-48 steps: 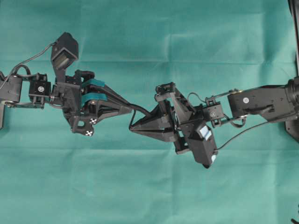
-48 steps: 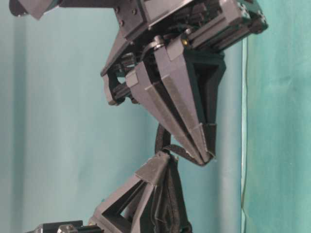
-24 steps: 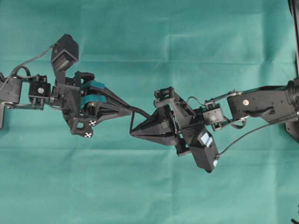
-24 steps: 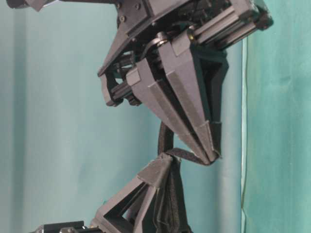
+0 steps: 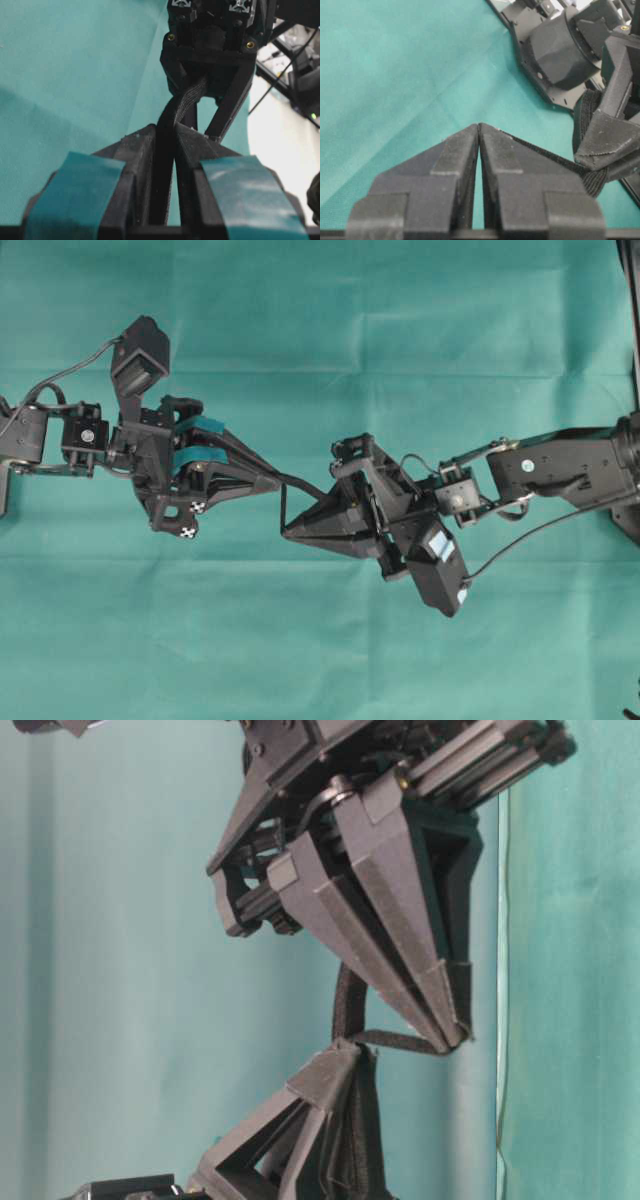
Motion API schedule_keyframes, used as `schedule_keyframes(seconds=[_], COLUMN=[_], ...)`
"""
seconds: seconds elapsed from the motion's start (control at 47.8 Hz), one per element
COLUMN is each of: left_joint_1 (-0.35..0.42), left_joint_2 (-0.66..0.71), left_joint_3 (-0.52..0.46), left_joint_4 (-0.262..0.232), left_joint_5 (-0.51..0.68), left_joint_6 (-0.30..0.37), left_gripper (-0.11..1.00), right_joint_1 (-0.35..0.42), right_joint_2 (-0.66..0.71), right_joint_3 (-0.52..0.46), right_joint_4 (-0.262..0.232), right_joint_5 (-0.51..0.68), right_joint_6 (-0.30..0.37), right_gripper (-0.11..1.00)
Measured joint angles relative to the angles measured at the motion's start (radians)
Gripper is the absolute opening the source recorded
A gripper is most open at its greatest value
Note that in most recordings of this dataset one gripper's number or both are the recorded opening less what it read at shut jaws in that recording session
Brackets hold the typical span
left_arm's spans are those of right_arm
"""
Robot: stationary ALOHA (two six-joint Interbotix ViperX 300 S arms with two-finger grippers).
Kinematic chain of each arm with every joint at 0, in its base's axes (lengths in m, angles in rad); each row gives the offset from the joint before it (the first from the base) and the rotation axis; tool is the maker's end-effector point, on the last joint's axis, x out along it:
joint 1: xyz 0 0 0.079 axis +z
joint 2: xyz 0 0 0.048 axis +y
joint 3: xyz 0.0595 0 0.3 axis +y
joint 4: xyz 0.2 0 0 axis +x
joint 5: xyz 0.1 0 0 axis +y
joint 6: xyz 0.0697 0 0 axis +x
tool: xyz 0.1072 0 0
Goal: Peel off the Velcro with your right arm.
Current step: 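Pull the right gripper away from the left to peel the strip apart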
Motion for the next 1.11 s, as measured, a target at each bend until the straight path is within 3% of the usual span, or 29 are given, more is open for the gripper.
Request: schedule_keyframes(seconds=[0.502, 0.586, 1.108], left_joint_1=[-0.003, 0.017, 0.008], left_joint_2=[-0.002, -0.002, -0.002], left_joint_3=[-0.002, -0.002, -0.002], left_joint_4=[-0.002, -0.008, -0.006], left_joint_5=[-0.014, -0.026, -0.029], left_joint_6=[0.000, -0.003, -0.003], left_gripper=[0.09, 0.00, 0.00], right_joint_1=[0.023, 0.075, 0.078], right_joint_2=[0.000, 0.009, -0.005], right_joint_3=[0.018, 0.029, 0.040], right_joint_4=[-0.092, -0.110, -0.110], right_joint_5=[0.002, 0.006, 0.006], right_joint_6=[0.150, 0.156, 0.169], right_gripper=[-0.09, -0.09, -0.09])
